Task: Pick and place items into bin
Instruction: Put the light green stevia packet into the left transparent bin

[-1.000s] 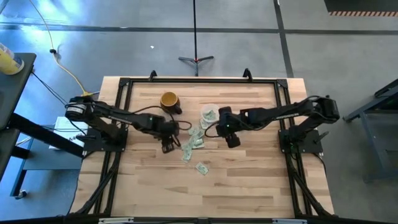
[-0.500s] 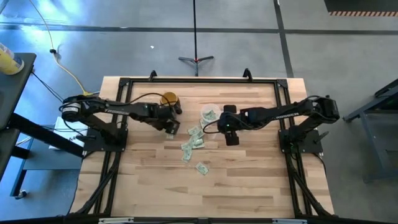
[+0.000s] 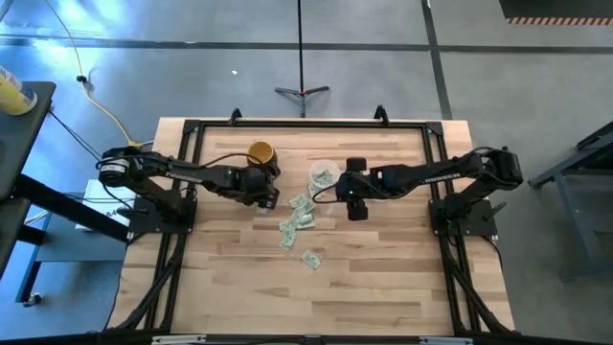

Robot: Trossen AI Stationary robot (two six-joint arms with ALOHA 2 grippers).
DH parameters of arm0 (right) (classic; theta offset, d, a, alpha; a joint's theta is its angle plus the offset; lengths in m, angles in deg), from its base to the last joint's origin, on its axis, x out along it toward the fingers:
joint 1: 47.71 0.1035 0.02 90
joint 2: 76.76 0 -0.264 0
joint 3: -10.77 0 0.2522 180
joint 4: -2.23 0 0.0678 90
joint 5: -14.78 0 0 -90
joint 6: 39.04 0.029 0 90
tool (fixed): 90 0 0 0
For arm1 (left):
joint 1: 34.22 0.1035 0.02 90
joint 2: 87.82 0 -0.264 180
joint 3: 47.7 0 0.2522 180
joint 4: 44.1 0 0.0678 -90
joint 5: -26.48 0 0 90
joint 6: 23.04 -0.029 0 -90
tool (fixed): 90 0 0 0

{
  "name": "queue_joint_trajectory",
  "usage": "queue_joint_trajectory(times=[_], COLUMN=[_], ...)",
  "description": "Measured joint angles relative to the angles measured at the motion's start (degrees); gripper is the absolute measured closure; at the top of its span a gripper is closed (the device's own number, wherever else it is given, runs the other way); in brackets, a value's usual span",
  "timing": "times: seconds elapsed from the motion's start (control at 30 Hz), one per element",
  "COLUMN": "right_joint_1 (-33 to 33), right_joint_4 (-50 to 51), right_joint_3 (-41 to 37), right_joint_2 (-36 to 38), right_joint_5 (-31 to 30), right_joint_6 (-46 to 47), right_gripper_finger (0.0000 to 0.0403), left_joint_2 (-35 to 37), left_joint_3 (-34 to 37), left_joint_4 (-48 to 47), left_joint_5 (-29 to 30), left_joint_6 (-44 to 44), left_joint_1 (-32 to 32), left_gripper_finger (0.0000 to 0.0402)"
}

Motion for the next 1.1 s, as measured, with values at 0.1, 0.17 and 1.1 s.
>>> queue_joint_trajectory(times=[0.1, 0.17, 1.1], right_joint_1=[-1.1, -1.8, -2.9], right_joint_4=[0.1, 0.2, 4.3], right_joint_3=[0.0, 0.0, 0.0], right_joint_2=[0.0, 0.0, 7.1], right_joint_5=[-0.1, -0.1, -2.0], right_joint_6=[-0.1, 0.3, 9.8], right_gripper_finger=[0.0125, 0.0125, 0.0132], left_joint_2=[-2.5, -4.9, -5.8], left_joint_3=[0.0, -0.4, -17.2], left_joint_4=[1.8, 3.7, 2.9], left_joint_5=[0.1, -0.9, 6.0], left_joint_6=[0.4, 1.1, -20.2], left_joint_1=[-0.4, -1.3, -4.8], left_gripper_finger=[0.0151, 0.0151, 0.0369])
